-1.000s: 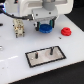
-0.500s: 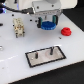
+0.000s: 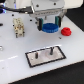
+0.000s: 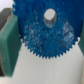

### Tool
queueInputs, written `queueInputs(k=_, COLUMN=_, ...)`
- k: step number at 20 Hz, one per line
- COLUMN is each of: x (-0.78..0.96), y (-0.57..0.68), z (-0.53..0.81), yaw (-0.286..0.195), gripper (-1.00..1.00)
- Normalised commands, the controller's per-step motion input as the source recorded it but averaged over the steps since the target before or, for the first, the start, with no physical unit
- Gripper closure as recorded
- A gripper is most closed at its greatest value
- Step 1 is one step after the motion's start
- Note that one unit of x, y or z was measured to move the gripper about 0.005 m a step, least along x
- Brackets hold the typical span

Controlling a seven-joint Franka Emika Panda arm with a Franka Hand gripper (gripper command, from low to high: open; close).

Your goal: Insert the blue gear onto the right peg, followed by the red gear

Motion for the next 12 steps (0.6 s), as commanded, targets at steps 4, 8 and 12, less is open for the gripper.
queueInputs(k=4, x=0.85, y=-0.23, z=0.1, yaw=0.0, gripper=1.0)
queueInputs(k=8, x=0.74, y=-0.17, z=0.04, yaw=0.0, gripper=1.0)
queueInputs(k=12, x=0.64, y=-0.12, z=0.03, yaw=0.0, gripper=1.0)
